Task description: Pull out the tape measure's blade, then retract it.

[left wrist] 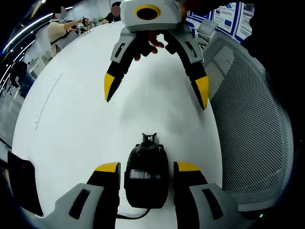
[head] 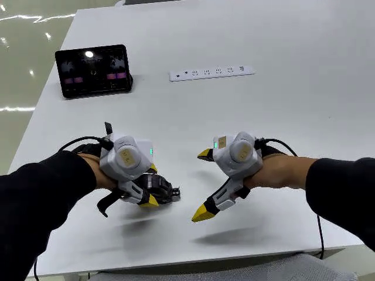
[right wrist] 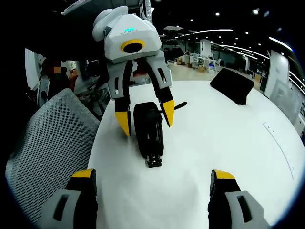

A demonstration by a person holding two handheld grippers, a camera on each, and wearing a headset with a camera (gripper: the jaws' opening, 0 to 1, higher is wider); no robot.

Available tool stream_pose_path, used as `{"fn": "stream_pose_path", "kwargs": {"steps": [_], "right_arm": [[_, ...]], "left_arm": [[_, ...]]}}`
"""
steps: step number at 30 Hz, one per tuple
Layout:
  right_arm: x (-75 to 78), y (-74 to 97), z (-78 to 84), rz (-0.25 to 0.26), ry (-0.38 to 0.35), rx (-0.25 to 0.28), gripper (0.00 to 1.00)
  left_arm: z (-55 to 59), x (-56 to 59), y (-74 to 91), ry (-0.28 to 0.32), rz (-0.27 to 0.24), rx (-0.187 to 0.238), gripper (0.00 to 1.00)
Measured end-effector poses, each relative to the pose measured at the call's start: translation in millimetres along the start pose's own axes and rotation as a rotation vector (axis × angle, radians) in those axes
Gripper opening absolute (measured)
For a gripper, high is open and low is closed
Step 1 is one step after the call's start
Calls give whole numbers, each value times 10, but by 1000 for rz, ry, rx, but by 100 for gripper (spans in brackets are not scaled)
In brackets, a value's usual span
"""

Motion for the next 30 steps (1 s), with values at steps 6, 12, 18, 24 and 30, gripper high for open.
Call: {"fn": "stream_pose_path", "kwargs": {"steps": [6, 12, 18, 24, 30], "right_arm": [[26, -55, -46, -3, 10, -4, 89], [73, -122, -58, -6, 18, -16, 81], [98, -189, -80, 0, 36, -23, 70], [126, -271, -95, 7, 62, -29, 56], [138, -367, -48, 3, 89, -56, 43]], "left_arm": [[5, 2, -15, -8, -7, -16, 31], [1, 11, -16, -7, -14, -26, 30], [8, 2, -16, 11, -16, -24, 30], [16, 1, -18, 21, -17, -18, 30], [14, -7, -29, 24, -11, -18, 30]]}}
Point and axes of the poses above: the centre of the closed fingertips' face, and the gripper's own axes: y roughly backward along the fingers, x roughly to its right, z roughly out of its underside, the point moved 10 cm from there along y, roughly backward along the fingers, and after that the axes turned 11 degrees about -z, right-handed, at the moved point
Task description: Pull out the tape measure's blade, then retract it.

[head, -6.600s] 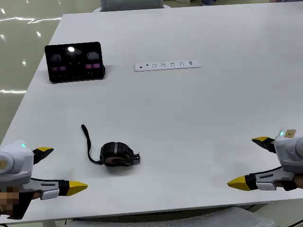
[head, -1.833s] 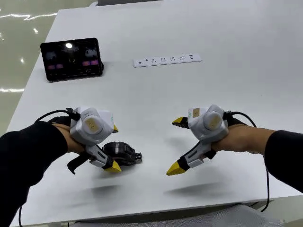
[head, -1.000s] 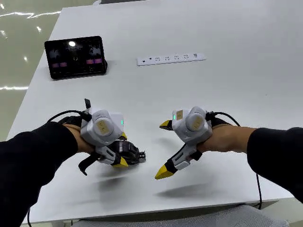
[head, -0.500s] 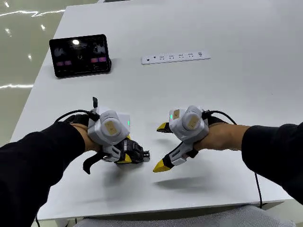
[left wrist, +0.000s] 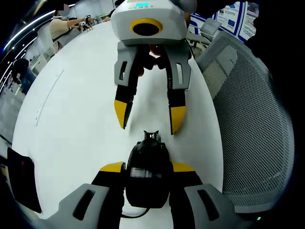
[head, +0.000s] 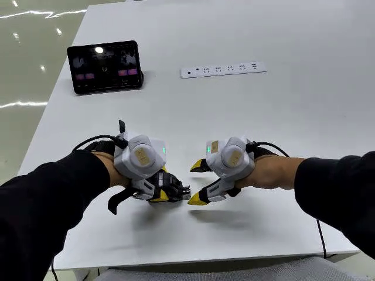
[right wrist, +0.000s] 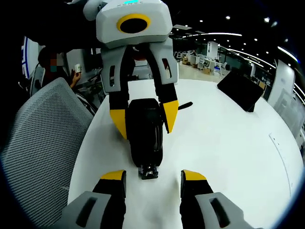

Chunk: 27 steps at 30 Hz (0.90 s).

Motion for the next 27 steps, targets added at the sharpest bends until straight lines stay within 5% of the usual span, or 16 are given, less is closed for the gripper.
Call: {"fn": "stream_pose_path", "kwargs": {"steps": [16, 27], "right_arm": [[16, -114, -4, -9, 30, -33, 18], [11, -173, -24, -34, 32, -41, 12]], "left_arm": [[2, 7, -1, -1, -1, -1, 30], [12, 9, 2, 2, 1, -3, 30]]}}
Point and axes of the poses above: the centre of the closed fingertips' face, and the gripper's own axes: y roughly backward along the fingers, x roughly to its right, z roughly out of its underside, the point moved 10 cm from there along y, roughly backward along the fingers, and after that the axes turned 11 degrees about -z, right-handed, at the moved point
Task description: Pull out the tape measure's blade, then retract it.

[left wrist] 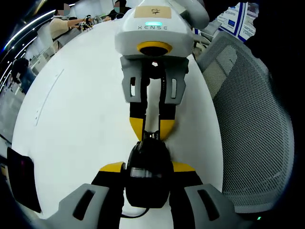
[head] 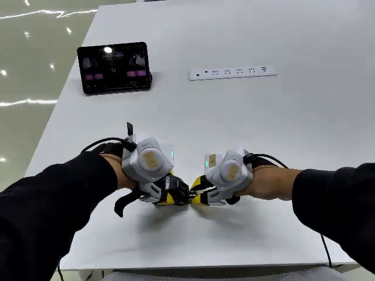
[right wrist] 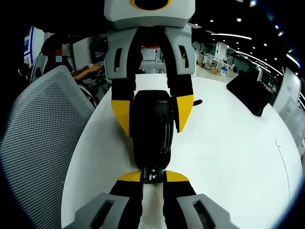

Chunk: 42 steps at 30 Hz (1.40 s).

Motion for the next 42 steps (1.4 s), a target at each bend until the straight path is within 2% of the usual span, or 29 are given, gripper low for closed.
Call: {"fn": "stream_pose_path", "kwargs": {"steps": [3, 9, 13, 19, 42], "right_arm": [[4, 1, -1, -2, -25, -1, 12], [-8, -21, -21, 10, -5, -34, 13], [2, -16, 10, 18, -3, -13, 12], [19, -14, 10, 7, 9, -20, 10], [13, 32, 54, 0, -22, -29, 10]], "left_arm": [[0, -1, 0, 2, -2, -2, 30], [6, -4, 1, 4, -3, 0, 30], [7, -8, 0, 6, -3, -1, 30], [9, -9, 2, 9, -8, -5, 30], [3, -1, 6, 22, -10, -7, 30]]}}
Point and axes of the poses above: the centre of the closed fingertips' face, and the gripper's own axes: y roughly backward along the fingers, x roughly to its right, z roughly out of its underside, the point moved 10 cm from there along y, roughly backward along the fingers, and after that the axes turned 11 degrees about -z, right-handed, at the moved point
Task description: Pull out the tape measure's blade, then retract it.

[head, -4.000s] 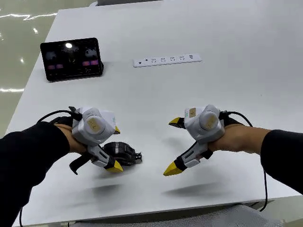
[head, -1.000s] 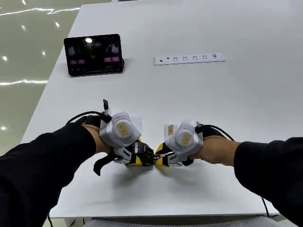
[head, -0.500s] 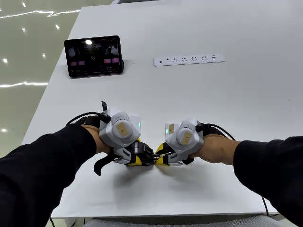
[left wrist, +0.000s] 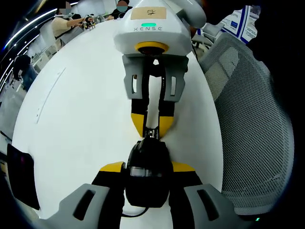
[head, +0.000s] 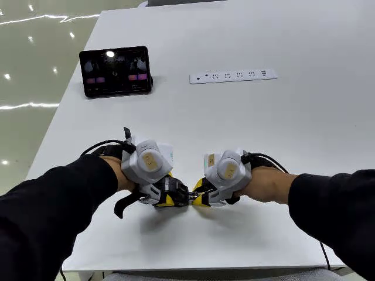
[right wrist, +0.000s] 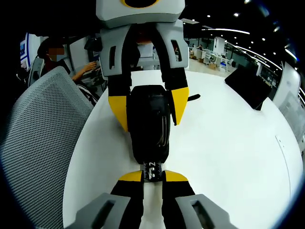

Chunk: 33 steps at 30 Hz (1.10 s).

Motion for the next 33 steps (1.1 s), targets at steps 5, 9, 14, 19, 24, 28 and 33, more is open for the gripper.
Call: {"fn": "stream_pose_path", "kwargs": {"steps": [5, 9, 14, 19, 24, 28, 33], "right_arm": [[-9, 32, 23, 0, -1, -8, 10], [-7, 64, 50, 1, -1, -15, 10], [-11, 105, 93, 7, -11, -16, 10], [-10, 120, 109, 6, -14, -15, 10], [-21, 146, 127, 5, -17, -22, 10], [-26, 167, 145, 9, -23, -23, 10], [-44, 193, 170, 13, -36, -20, 10]], "left_arm": [[-1, -2, -1, 1, 0, -2, 30], [-4, -13, -8, -1, 5, -4, 30], [-2, -20, -20, 6, 9, -3, 30], [5, -5, -8, 6, -1, 3, 30], [10, -7, -9, 9, 1, 8, 30], [9, -14, -9, 5, 4, 5, 30], [11, -6, -4, 0, -1, 8, 30]]}}
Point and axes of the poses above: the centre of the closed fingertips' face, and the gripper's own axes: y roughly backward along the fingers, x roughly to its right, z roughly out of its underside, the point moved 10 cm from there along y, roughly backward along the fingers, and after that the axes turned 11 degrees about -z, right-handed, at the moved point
